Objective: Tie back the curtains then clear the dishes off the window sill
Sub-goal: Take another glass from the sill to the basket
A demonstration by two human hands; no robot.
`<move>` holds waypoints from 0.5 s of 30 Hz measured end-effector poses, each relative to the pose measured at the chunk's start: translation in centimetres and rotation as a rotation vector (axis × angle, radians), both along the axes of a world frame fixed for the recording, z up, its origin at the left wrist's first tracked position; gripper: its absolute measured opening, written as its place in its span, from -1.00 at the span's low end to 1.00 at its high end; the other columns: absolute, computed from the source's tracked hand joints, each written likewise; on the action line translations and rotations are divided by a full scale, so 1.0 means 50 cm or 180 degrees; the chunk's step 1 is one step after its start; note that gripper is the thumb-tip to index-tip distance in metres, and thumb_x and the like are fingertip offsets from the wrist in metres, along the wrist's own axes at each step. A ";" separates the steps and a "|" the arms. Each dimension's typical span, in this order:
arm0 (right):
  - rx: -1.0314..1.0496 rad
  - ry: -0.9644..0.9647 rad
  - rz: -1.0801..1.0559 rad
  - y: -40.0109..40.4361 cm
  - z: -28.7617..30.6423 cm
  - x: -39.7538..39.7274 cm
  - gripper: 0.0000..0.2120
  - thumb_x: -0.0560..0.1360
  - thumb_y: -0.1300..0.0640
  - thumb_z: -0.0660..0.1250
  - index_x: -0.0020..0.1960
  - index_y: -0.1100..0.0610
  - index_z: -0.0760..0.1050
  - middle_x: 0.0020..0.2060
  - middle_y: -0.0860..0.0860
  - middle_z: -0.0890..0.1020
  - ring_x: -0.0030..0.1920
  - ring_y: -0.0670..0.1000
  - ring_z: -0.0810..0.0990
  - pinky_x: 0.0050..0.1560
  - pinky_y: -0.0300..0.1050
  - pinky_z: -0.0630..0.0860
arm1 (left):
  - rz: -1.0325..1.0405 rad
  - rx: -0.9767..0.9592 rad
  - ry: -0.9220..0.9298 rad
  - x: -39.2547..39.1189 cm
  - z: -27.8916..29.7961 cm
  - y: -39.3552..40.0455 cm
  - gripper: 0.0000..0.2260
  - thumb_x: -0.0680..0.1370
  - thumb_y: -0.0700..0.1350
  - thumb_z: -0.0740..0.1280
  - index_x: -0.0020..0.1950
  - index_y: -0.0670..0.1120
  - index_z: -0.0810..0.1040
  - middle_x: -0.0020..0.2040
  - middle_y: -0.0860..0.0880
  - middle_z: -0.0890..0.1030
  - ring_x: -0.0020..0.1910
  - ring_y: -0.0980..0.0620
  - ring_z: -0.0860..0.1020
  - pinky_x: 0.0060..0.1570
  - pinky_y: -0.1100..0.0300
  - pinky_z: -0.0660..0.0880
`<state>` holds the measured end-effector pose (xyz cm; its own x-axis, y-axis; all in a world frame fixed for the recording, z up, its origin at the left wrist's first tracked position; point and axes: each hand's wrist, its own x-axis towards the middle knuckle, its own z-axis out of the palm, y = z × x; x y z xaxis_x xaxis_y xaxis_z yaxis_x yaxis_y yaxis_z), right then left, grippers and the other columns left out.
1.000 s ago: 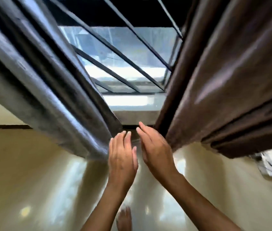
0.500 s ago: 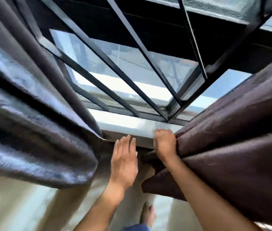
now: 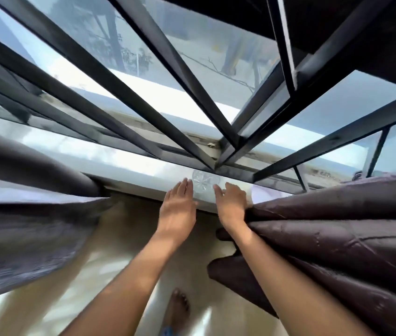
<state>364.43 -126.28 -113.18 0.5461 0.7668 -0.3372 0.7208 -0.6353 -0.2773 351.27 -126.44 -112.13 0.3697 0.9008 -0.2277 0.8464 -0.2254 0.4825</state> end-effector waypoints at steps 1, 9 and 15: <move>0.0013 0.0175 -0.0265 0.012 -0.010 0.003 -0.61 0.61 -0.03 0.16 0.21 0.25 0.51 0.14 0.19 0.60 0.20 0.19 0.52 0.16 -0.04 0.39 | 0.0178 -0.0226 -0.0202 0.006 -0.006 0.006 -0.51 0.65 -0.12 0.10 0.54 -0.17 0.04 0.55 -0.11 0.10 0.52 -0.01 0.09 0.44 0.25 -0.03; 0.0178 0.0980 -0.1099 0.040 -0.052 -0.013 -0.83 0.43 0.16 0.30 -0.14 0.27 0.59 -0.22 0.17 0.68 -0.12 0.16 0.68 -0.10 0.05 0.63 | 0.1102 -0.0864 -0.1198 0.020 -0.028 0.026 -0.52 0.52 -0.26 0.34 0.43 -0.16 0.35 0.32 -0.16 0.51 0.31 -0.09 0.46 0.24 0.29 0.29; 0.0454 0.1305 -0.0845 -0.050 0.022 -0.123 -0.78 0.38 0.19 0.32 -0.38 0.27 0.60 -0.43 0.20 0.64 -0.34 0.19 0.65 -0.21 0.17 0.61 | 0.1043 -0.0363 -0.1310 -0.099 -0.006 -0.032 -0.39 0.28 -0.28 0.54 0.32 -0.18 0.48 0.06 -0.17 0.54 0.05 -0.05 0.52 0.06 0.43 0.28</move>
